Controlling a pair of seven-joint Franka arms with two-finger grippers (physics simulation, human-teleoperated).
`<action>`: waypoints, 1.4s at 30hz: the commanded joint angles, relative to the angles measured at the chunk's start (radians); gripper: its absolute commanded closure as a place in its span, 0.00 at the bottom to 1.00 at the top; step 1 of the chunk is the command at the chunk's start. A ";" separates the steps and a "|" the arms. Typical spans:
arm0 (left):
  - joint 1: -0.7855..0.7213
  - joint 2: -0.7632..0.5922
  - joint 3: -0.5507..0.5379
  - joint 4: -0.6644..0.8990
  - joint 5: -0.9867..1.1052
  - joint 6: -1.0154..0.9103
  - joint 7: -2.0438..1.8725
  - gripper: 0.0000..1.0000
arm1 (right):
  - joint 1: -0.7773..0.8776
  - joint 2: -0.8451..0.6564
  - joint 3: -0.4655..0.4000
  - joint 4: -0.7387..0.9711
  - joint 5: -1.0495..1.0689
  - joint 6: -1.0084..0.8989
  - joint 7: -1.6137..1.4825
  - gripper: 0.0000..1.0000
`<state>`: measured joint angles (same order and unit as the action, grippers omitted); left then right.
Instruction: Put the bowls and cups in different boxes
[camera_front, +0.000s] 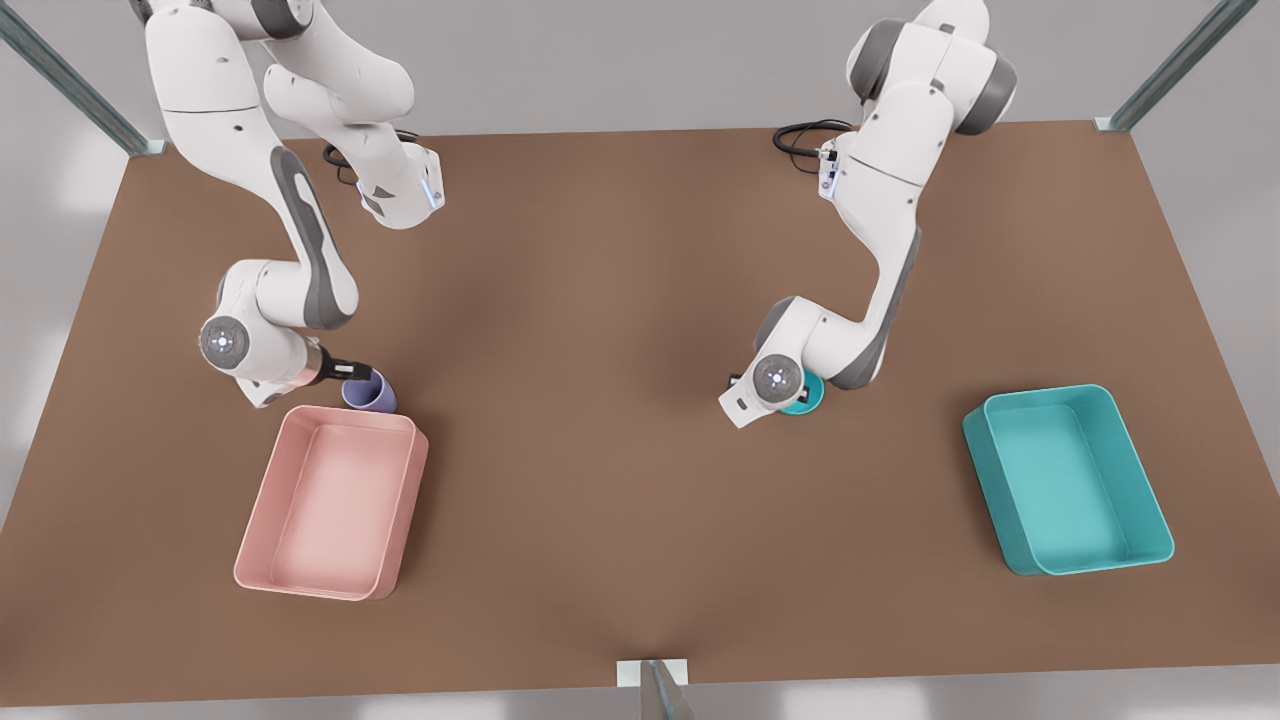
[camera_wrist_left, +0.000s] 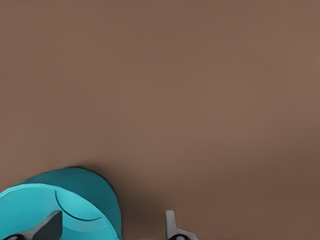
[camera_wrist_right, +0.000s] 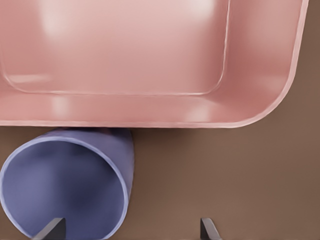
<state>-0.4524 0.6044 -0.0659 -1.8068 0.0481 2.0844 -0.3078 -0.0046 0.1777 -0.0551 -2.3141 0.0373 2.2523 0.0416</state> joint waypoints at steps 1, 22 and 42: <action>0.000 0.008 0.000 -0.013 0.018 0.075 -0.123 0.00 | -0.008 0.009 0.000 -0.007 0.001 0.101 -0.008 0.00; 0.024 -0.129 0.052 0.012 0.082 -0.079 -0.125 0.79 | 0.006 -0.009 0.017 -0.002 0.018 0.040 -0.040 0.79; 0.584 0.100 0.118 0.535 0.085 -0.225 0.354 0.79 | 0.005 0.259 -0.005 0.617 0.026 -0.246 -0.298 0.79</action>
<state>0.1242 0.6990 0.0479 -1.2704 0.1354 1.8345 -0.2049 0.0014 0.4138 -0.0599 -1.7082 0.0868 2.0197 -0.1181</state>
